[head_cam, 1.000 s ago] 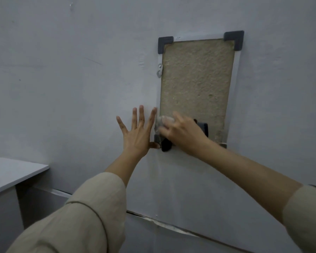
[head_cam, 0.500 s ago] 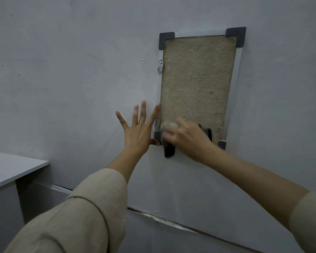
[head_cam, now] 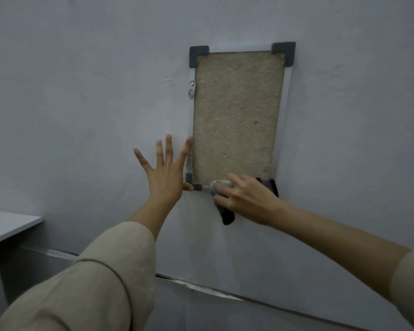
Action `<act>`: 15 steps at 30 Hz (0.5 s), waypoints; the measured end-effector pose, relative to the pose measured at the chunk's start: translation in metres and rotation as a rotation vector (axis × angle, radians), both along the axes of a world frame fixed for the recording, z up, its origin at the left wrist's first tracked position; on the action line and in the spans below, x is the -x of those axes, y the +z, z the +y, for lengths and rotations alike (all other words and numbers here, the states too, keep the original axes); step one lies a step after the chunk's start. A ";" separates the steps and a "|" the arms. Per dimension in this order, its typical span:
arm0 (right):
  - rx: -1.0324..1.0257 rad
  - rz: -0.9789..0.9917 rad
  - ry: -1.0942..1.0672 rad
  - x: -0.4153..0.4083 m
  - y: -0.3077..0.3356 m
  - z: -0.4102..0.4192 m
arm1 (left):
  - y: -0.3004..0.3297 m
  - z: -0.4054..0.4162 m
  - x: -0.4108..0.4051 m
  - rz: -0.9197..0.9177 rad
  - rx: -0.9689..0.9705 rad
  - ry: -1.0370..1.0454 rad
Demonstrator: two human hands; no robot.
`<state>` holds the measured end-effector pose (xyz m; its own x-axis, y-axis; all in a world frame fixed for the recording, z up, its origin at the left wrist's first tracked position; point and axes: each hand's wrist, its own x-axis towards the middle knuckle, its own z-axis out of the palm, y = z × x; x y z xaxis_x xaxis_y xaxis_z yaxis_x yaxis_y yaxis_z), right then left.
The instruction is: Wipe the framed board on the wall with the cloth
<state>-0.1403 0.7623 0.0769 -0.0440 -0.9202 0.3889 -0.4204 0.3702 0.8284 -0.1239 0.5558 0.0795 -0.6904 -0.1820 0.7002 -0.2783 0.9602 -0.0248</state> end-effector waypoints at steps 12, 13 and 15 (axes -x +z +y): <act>0.411 0.109 0.060 0.007 0.061 0.050 | 0.001 0.002 0.001 -0.042 -0.038 0.024; 0.319 0.079 0.061 0.007 0.044 0.052 | 0.001 0.003 0.001 -0.045 -0.037 0.025; 0.151 0.018 0.056 0.007 0.019 0.060 | 0.001 0.003 0.000 -0.042 -0.032 0.028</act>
